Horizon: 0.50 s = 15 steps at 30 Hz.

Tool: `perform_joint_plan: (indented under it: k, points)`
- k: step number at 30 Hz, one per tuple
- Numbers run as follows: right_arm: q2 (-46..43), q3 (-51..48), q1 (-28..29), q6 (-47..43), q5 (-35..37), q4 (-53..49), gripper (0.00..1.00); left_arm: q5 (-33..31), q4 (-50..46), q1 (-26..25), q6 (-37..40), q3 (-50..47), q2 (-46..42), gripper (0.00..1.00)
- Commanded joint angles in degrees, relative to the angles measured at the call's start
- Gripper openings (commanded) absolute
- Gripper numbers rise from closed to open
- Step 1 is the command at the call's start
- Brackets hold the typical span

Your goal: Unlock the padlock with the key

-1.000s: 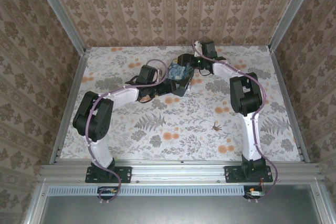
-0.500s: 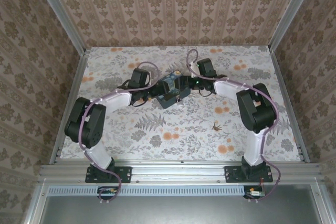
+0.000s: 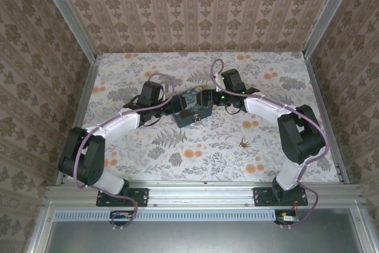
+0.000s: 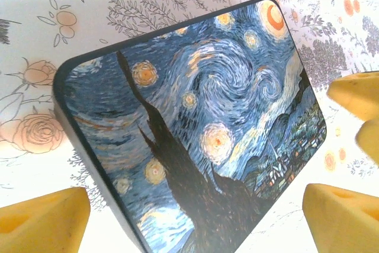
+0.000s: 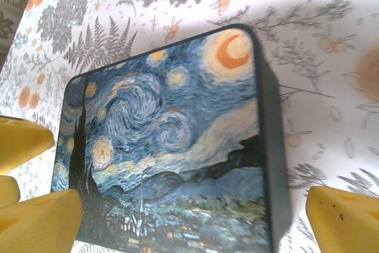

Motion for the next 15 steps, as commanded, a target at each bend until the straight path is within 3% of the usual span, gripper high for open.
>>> perform_joint_plan:
  k: [1, 6, 11, 15]
  points:
    - [-3.37, 0.27, -2.03, 0.97, 3.1, -5.92, 0.97, -1.73, -5.48, 1.27, 3.16, 0.74, -1.39, 0.94]
    - [-8.08, -3.76, -2.46, 2.07, 3.03, -6.78, 0.97, -0.34, -8.33, 6.36, 4.96, 0.77, -3.76, 0.94]
    - [-9.07, -6.31, -2.4, 2.89, -2.1, -0.88, 0.98, 5.17, -6.42, 4.96, 3.72, 1.43, -1.75, 0.93]
    - [-2.56, -0.62, -2.22, 3.4, -4.93, 2.04, 0.98, 5.36, -3.09, 2.88, 1.63, 3.37, 2.7, 0.93]
